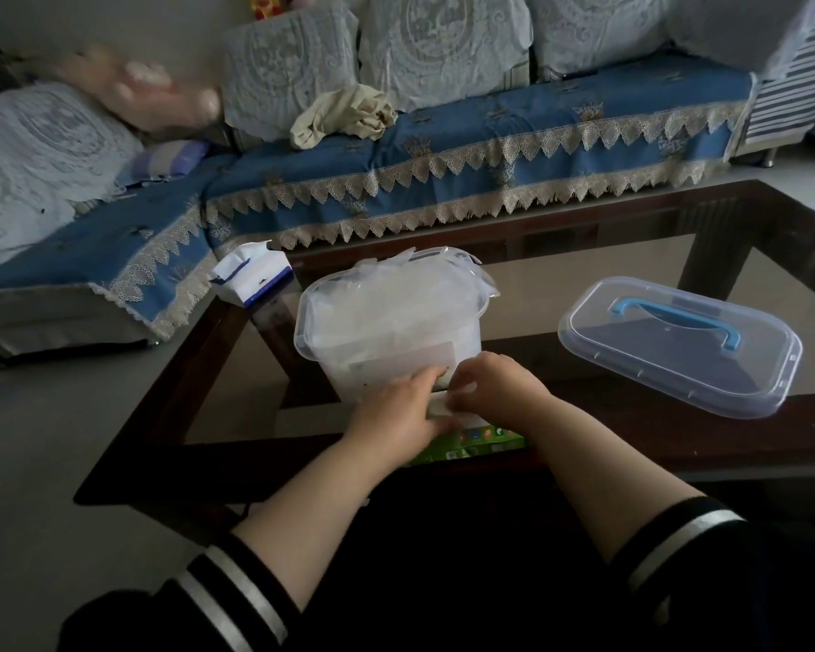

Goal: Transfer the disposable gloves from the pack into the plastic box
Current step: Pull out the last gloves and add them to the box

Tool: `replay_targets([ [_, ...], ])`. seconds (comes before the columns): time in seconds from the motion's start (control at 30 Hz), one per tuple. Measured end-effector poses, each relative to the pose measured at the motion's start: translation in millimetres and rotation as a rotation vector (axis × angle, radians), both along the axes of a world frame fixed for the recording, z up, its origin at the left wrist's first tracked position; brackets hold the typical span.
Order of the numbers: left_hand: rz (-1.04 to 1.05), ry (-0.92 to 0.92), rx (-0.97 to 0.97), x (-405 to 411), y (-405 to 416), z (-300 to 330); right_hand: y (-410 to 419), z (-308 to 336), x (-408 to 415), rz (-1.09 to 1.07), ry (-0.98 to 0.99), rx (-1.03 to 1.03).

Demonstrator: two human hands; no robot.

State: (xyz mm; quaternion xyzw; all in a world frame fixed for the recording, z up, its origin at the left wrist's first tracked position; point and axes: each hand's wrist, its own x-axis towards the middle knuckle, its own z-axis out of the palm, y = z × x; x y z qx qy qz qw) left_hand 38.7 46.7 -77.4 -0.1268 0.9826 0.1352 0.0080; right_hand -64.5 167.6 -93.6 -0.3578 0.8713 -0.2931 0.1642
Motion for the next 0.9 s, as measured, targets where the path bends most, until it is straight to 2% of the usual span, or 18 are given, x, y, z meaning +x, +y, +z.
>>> replay_targets([
  [0.2, 0.072, -0.01, 0.124, -5, -9, -30, 2, 6, 4, -0.011, 0.003, -0.063],
  [0.4, 0.077, -0.027, 0.16, -9, -12, -30, 3, 16, 3, -0.044, 0.04, -0.273],
  [0.47, 0.081, -0.05, 0.14, -9, -10, -27, 3, 23, 4, -0.124, 0.023, -0.432],
  [0.6, 0.086, -0.045, 0.147, -6, -5, -21, 15, 46, 8, -0.274, -0.155, -0.905],
  [0.73, 0.096, -0.059, 0.216, 1, -4, -13, 30, 58, 9, -0.33, -0.334, -1.112],
  [0.77, 0.106, -0.061, 0.245, 3, -5, -10, 31, 58, 8, -0.355, -0.375, -1.128],
  [0.83, 0.117, 0.052, 0.339, 6, -5, -3, 31, 59, 8, -0.391, -0.393, -1.122],
  [0.9, 0.155, 0.213, 0.624, 9, -3, 5, 32, 60, 9, -0.389, -0.404, -1.134],
])
